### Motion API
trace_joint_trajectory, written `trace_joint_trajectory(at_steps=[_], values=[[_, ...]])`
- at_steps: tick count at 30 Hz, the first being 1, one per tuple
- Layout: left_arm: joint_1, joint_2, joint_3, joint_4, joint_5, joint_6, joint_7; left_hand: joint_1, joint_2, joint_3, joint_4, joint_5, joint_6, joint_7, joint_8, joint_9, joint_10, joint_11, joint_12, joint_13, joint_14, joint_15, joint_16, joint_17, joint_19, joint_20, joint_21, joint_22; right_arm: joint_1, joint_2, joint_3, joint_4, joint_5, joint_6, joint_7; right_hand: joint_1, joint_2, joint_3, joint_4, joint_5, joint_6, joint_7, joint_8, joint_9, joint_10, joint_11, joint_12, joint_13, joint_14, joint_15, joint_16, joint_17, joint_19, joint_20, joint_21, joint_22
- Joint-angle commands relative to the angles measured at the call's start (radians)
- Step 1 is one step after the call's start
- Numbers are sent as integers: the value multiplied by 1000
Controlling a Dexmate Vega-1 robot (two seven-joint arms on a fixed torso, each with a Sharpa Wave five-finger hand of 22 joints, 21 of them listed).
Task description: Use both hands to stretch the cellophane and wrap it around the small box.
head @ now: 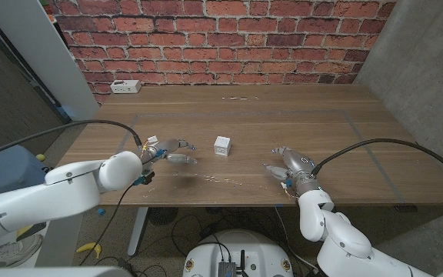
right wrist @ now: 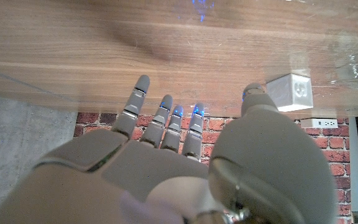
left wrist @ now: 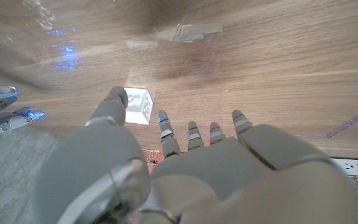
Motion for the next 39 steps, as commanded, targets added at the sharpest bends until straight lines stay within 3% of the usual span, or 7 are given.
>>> trace_joint_trajectory(at_steps=[1,7,11,19,24,31,39], values=[[-48,45,84,-106,133,152,-64,24,0,5,7,5,2,-9,1,5,-17,-3,-8,3,-28,1,-2,3,-21,2,0,2,0,-18,-71,-57,-1,-148,-31,32,5,10,-17,10,-2,1,-5,5,-14,-3,-5,3,-11,-5,-4,1,1,-12,-5,1],[-109,23,186,-149,289,253,-136,37,-1,4,9,4,-5,-18,-6,6,-32,-5,-12,4,-50,7,-3,3,-41,2,-3,1,52,-21,-154,-83,-3,-284,-35,90,22,41,-54,15,-15,-11,-10,6,-33,-11,-5,3,-29,-4,-2,-3,3,-19,-18,2],[-109,20,184,-143,294,243,-142,41,-2,3,10,4,-8,-15,-8,6,-35,-5,-13,4,-56,9,-3,3,-46,3,-3,1,38,-16,-156,-90,-51,-309,1,119,23,56,-75,15,-25,-12,-13,6,-53,-12,-8,3,-41,-2,-3,-5,-1,-21,-27,1],[-110,13,175,-128,296,223,-154,45,1,3,13,4,-13,-14,-12,6,-38,-7,-13,4,-62,9,-1,3,-51,2,-2,1,-27,93,-133,0,-589,-309,481,181,22,92,-107,14,-77,-31,-24,7,-99,-21,-12,3,-76,7,-6,-9,-6,-25,-47,1],[-105,6,168,-115,289,208,-155,46,2,2,15,3,-15,-13,-15,7,-39,-6,-13,4,-63,8,0,3,-52,2,0,1,-17,132,-138,58,-865,-309,771,209,11,109,-110,11,-115,-113,-27,7,-136,-33,-12,3,-102,13,-6,-12,-11,-27,-63,2],[-91,-3,152,-92,258,178,-148,44,3,-1,20,2,-18,-13,-19,7,-42,-5,-13,4,-65,8,2,3,-54,2,1,1,-150,315,52,142,-1251,-76,1096,307,20,165,-120,19,-168,-153,-24,7,-216,-54,-12,2,-150,8,-6,-21,-17,-42,-91,3],[-80,-13,144,-84,236,171,-139,36,3,-7,27,0,-17,-15,-22,7,-46,-5,-13,4,-70,7,3,3,-55,2,3,1,-269,511,212,175,-1403,172,1086,481,56,266,-114,-16,-99,-152,15,12,-210,-106,15,-2,-165,-26,9,-32,-21,-86,-127,4]])
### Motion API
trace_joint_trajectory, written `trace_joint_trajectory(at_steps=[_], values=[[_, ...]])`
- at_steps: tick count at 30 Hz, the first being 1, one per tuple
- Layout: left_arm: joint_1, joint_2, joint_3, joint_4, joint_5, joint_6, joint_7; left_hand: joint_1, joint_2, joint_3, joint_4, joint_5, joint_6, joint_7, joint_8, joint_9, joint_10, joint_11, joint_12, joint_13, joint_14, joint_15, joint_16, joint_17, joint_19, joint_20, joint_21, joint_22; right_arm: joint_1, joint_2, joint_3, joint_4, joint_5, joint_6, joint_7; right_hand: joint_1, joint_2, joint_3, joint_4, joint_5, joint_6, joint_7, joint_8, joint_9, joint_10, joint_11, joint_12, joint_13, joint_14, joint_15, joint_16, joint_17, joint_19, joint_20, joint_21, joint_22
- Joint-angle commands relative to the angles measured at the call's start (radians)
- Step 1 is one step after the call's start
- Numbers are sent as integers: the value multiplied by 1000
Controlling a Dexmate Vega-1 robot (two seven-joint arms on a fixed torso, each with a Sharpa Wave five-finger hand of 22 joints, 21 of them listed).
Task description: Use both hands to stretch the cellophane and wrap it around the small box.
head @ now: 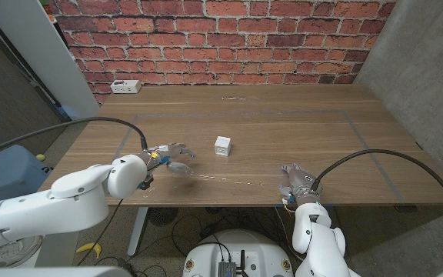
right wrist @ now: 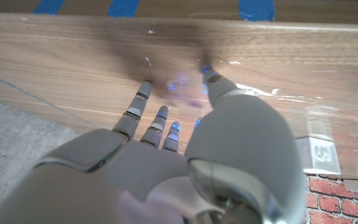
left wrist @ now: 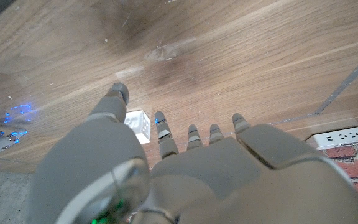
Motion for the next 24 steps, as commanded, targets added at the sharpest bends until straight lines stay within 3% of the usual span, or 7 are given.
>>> trace_joint_trajectory(at_steps=[1,3,6,9,12,19,24], values=[[14,-14,-13,16,-32,-18,5,-5,0,0,11,0,-2,-5,-3,3,-8,1,-2,4,-43,4,7,3,-6,0,4,1,-167,280,225,88,-741,324,457,34,3,26,26,-27,148,4,51,12,46,-38,23,-3,12,-36,19,-4,18,-25,-13,4],[16,-15,-15,14,-37,-12,5,-9,0,-2,13,-1,-4,-3,-5,3,-9,2,-2,4,-44,4,8,3,-3,-1,6,1,-181,290,229,111,-739,339,362,4,-1,-13,40,-30,292,3,88,12,112,-55,41,-5,42,-55,42,-4,41,-37,-19,4],[20,-15,-15,7,-41,0,11,-14,0,-6,18,-1,-7,0,-9,4,-12,4,-3,4,-46,4,8,3,0,-1,9,2,-199,273,228,129,-637,346,144,-66,-7,-116,61,-20,631,7,164,3,279,-70,77,-5,121,-110,97,-2,109,-69,-20,6],[22,-14,-15,3,-46,9,13,-18,0,-9,20,-2,-11,1,-12,4,-18,4,-4,4,-49,4,9,3,1,0,10,2,-201,249,230,143,-504,362,-52,-112,0,-176,78,-9,804,62,207,5,387,-85,97,-6,194,-151,143,3,155,-95,-16,8],[24,-13,-14,-1,-52,20,17,-21,1,-12,22,-2,-17,2,-16,4,-19,5,-4,4,-51,4,9,3,0,0,11,2,-194,228,232,159,-376,383,-219,-126,9,-195,83,-7,833,70,206,2,439,-75,108,-6,219,-166,161,7,169,-105,-14,9],[51,2,-36,-9,-86,17,50,-28,-3,-20,25,-1,-44,0,-29,5,-30,4,-5,4,-59,6,9,4,-5,0,11,2,-141,204,227,200,-140,417,-464,-135,21,-208,87,-5,864,93,201,-4,496,-84,122,-5,239,-174,168,6,174,-113,-16,9],[73,22,-63,-5,-120,-17,76,-40,-30,-41,25,2,-84,-11,-45,5,-52,6,-9,5,-73,6,9,4,-18,0,9,2,-87,186,202,216,-42,410,-522,-134,24,-209,85,-4,881,102,200,-6,510,-81,125,-6,245,-175,167,2,178,-111,-16,9]])
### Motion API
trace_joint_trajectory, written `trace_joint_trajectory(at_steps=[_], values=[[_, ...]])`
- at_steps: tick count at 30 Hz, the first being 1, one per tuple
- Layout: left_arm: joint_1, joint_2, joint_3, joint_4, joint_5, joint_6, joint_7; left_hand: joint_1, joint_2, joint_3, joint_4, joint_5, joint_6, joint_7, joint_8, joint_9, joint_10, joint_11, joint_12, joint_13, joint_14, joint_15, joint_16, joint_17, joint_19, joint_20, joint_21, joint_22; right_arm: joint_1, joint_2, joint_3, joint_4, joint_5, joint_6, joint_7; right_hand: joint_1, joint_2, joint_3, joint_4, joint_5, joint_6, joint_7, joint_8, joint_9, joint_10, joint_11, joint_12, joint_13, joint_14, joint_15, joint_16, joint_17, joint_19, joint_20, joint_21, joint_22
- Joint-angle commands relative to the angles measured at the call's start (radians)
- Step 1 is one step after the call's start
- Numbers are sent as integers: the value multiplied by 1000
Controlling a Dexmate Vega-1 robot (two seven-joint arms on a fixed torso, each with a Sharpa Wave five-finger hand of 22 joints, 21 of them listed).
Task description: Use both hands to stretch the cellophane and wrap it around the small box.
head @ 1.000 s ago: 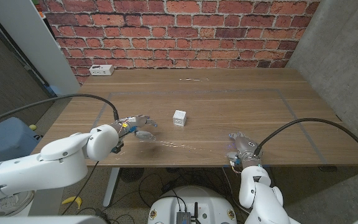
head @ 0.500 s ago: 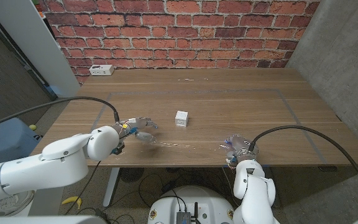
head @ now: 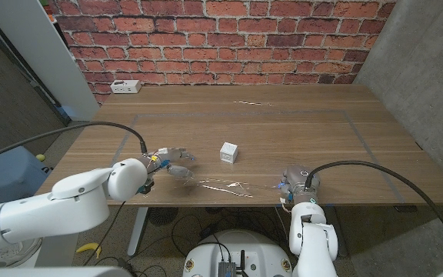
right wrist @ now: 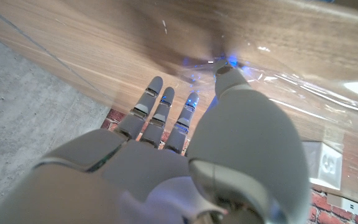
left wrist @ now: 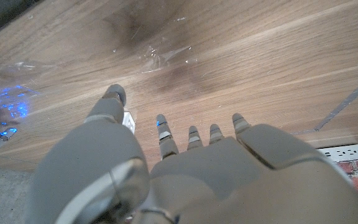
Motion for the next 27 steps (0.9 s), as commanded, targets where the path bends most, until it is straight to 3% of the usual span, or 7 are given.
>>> trace_joint_trajectory(at_steps=[1,13,22,24,25,26,27], values=[[48,34,-50,-2,-91,-33,78,-15,-21,-18,-1,3,-25,-8,-9,5,-18,-1,-2,5,-74,6,5,2,-20,0,5,2,89,-38,0,104,283,42,-527,-6,6,-6,-1,5,29,15,1,5,20,3,9,-1,13,-174,5,-3,9,3,2,2],[167,119,-153,-8,-192,-163,222,-15,-50,-39,-5,16,12,-16,9,7,-42,-5,-4,6,-90,11,5,3,-33,0,4,2,160,-61,-19,52,540,6,-593,43,6,21,-46,25,100,111,-19,-3,40,29,-7,-4,24,-167,-35,-43,16,39,-8,0],[171,106,-104,-40,-105,-98,261,-1,-59,-47,-9,27,2,-17,6,10,-80,6,-11,7,-114,18,2,3,-50,0,2,3,219,-39,-44,22,671,-93,-622,61,4,38,-60,25,112,142,-31,-4,54,46,-12,-4,19,-147,-49,-53,1,51,-20,0],[172,81,-72,-48,-41,-63,290,5,-65,-54,-8,33,-14,24,4,15,-78,21,-3,8,-110,21,8,3,-54,-1,4,3,238,-44,-54,15,699,-115,-615,65,2,43,-63,23,119,156,-33,-3,56,57,-13,-3,19,-142,-52,-56,-2,56,-23,-1],[169,69,-57,-53,-12,-41,298,8,-66,-57,-8,35,-12,42,7,19,-69,41,3,8,-100,26,13,3,-53,-1,6,3,247,-43,-61,16,709,-127,-620,68,1,46,-65,22,122,164,-34,-3,60,61,-13,-3,18,-137,-54,-57,-4,57,-24,-1],[171,63,-52,-53,0,-35,305,14,-68,-63,-7,39,-17,83,10,24,-61,68,9,9,-87,34,17,3,-46,-1,11,3,256,-44,-70,18,715,-139,-626,70,2,49,-66,21,123,167,-36,-3,61,64,-14,-3,15,-133,-56,-58,-5,59,-26,-1],[174,62,-50,-50,6,-35,310,15,-68,-64,-6,40,-21,89,10,25,-60,72,10,9,-84,35,18,3,-45,-1,12,3,266,-45,-80,18,720,-154,-628,71,2,50,-66,21,124,168,-36,-3,63,65,-14,-3,16,-134,-57,-58,-5,59,-26,-1]])
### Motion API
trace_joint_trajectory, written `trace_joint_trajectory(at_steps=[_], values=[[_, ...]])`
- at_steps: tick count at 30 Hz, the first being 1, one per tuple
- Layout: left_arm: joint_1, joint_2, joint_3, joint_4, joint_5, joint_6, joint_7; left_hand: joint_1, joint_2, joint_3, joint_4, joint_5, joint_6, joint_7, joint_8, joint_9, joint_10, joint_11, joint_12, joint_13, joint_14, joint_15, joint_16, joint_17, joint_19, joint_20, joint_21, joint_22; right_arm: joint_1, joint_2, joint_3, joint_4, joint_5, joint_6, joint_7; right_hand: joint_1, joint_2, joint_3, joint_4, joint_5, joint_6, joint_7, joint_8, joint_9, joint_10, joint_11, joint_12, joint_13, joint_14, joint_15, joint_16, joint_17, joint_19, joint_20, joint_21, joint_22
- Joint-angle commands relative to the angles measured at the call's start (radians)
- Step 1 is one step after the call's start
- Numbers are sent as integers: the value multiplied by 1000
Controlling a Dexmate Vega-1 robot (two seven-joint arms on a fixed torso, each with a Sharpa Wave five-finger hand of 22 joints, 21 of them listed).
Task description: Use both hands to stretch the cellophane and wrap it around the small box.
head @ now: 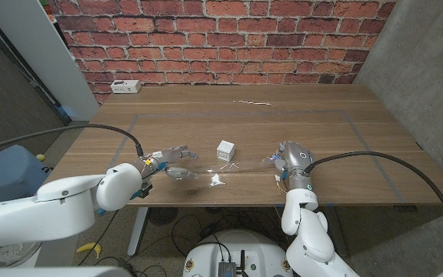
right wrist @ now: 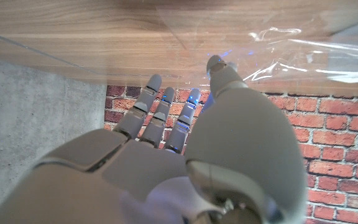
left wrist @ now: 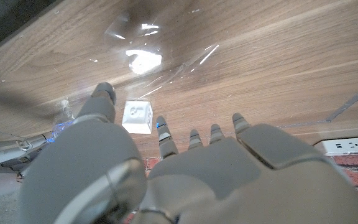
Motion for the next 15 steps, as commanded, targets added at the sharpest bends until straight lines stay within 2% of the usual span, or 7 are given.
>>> trace_joint_trajectory(at_steps=[1,4,5,9,12,14,15], values=[[24,-40,69,-23,160,81,99,12,-8,-12,2,14,-19,67,6,13,-14,49,17,4,-78,19,15,3,-43,-1,13,3,103,3,-62,-25,158,-127,-53,16,0,12,-4,-2,74,82,-5,4,8,14,-1,2,-5,-133,-6,-1,-3,7,-5,2],[20,-58,97,-13,210,83,102,18,-8,-15,2,16,-33,47,4,16,-16,37,18,4,-73,19,16,2,-38,-1,15,3,122,3,-76,-28,189,-157,-72,18,-1,15,-5,-4,77,89,-7,4,14,15,-1,2,-3,-132,-7,-2,-4,9,-6,2],[16,-68,110,-9,232,83,101,22,-6,-15,2,17,-37,27,4,18,-17,33,18,4,-72,19,16,2,-36,-1,16,3,125,6,-76,-30,204,-162,-81,19,-1,17,-5,-5,79,90,-8,4,17,17,0,2,-2,-132,-8,-3,-4,10,-6,2],[-6,-117,180,14,356,96,95,43,-3,-17,-3,17,-25,-18,16,23,-10,14,23,4,-57,14,19,2,-27,-2,19,2,133,10,-66,-48,275,-173,-111,21,-1,22,-6,-8,84,96,-9,4,25,20,1,2,2,-131,-9,-4,-5,12,-8,2],[-26,-154,225,31,438,113,68,67,9,-14,-5,13,-25,-27,23,29,-2,15,27,3,-46,14,19,1,-14,-1,23,1,136,17,-55,-60,331,-173,-139,26,-2,29,-8,-11,87,100,-13,4,36,24,4,3,7,-128,-10,-6,-5,16,-10,2],[-45,-178,255,38,492,139,30,93,15,-19,-4,3,-145,-28,-9,35,-36,18,16,4,-54,16,12,1,-13,0,20,0,139,29,-46,-66,369,-177,-159,28,-2,32,-8,-14,90,105,-14,4,41,27,4,3,10,-127,-10,-7,-6,18,-12,2],[-51,-184,259,39,499,145,9,92,23,-24,4,0,-204,0,-18,37,-65,33,9,5,-79,24,4,2,-28,0,13,0,140,36,-40,-68,389,-178,-170,29,-2,33,-9,-15,91,108,-14,4,44,27,5,3,12,-125,-10,-8,-8,19,-13,2]])
